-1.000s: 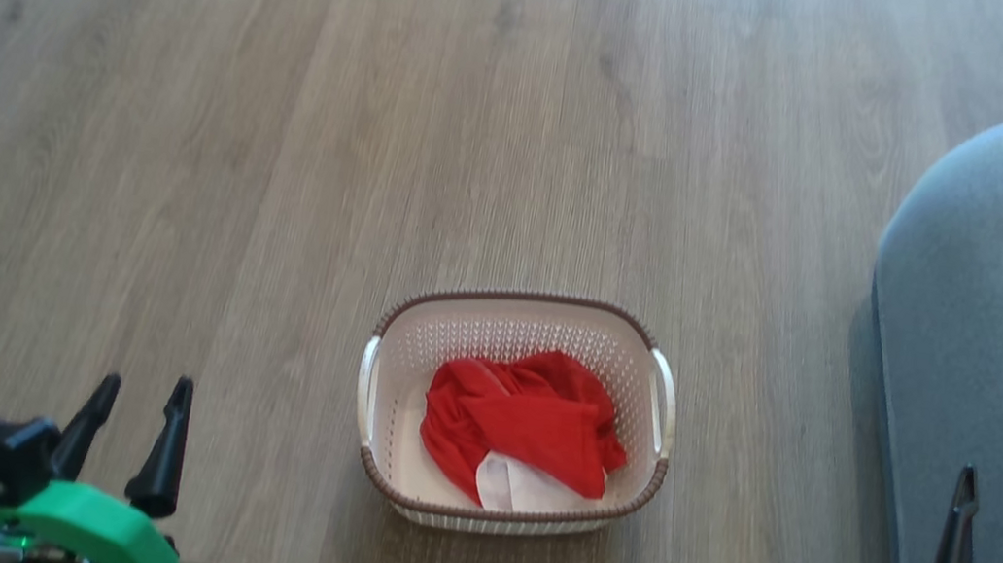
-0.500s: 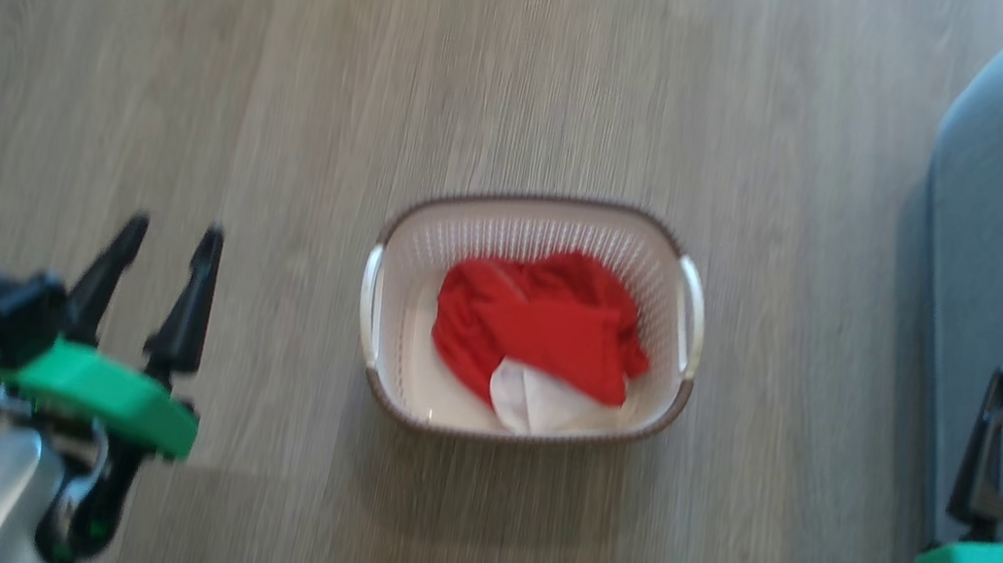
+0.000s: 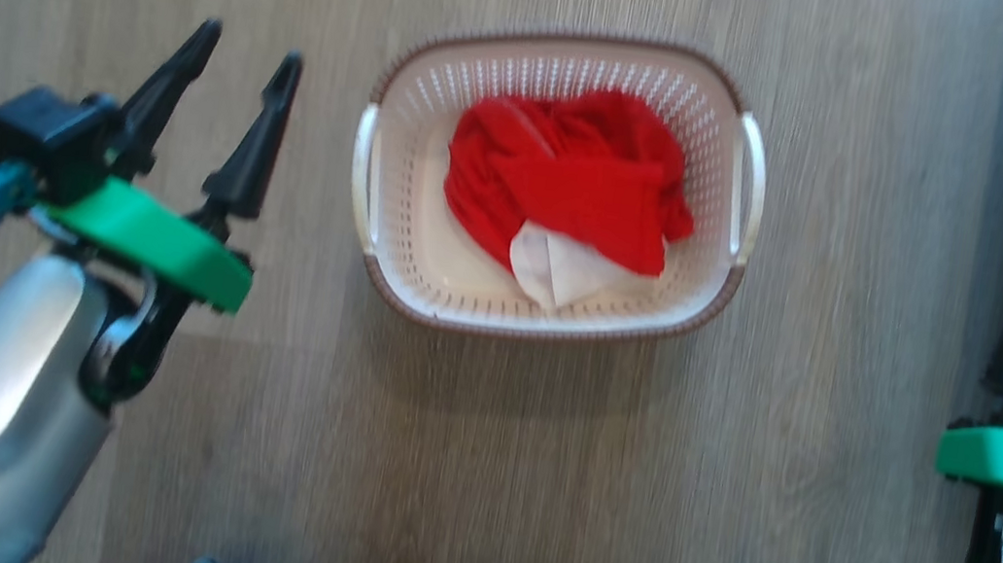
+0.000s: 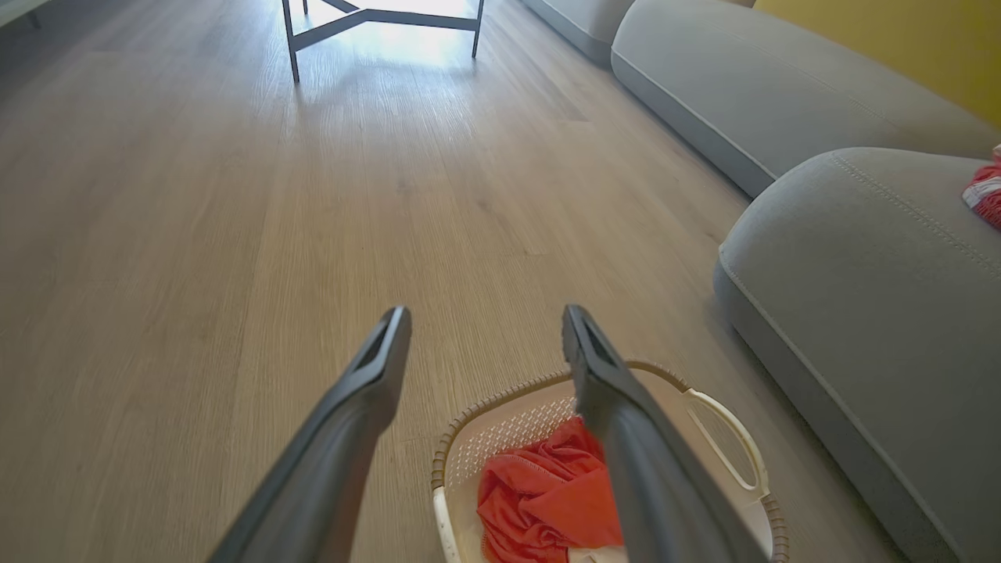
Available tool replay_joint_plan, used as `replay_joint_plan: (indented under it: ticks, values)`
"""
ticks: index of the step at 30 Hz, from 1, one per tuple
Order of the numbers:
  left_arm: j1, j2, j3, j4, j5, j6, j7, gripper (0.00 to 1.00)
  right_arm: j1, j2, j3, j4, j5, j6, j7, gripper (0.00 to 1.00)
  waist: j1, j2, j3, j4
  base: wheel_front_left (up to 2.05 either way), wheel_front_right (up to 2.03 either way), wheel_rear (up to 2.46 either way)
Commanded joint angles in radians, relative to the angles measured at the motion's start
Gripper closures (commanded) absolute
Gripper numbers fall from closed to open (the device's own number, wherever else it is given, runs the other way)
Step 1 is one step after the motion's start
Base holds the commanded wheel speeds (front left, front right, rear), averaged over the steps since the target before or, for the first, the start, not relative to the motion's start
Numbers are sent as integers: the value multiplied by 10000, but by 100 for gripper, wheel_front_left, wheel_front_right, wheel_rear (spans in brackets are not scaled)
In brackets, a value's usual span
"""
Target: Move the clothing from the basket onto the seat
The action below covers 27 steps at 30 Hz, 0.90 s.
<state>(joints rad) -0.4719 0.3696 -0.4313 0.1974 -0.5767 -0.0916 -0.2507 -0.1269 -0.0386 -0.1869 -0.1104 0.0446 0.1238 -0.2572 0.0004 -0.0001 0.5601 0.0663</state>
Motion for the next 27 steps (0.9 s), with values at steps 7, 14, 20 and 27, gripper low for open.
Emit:
replay_joint_plan:
  ticks: [7,14,20,27]
  values:
    - [-1538,122,-182,-2,424,-187,109,0,-545,-116,425,-355,254,69,-46,0,-4,1,1579,-521,0,0,0]
    - [-2846,-139,-920,178,825,-273,716,0,-971,-116,595,-496,522,69,-46,0,-4,1,2572,-1132,0,0,0]
    - [-3901,-450,-1592,652,1330,-276,1532,0,-1205,-116,843,-639,817,69,-46,0,-4,1,3112,-1792,0,0,0]
    - [-4811,-701,-2334,1786,1982,-62,2994,0,-1050,-116,1048,-849,1440,69,-46,0,-4,1,3607,-2709,0,0,0]
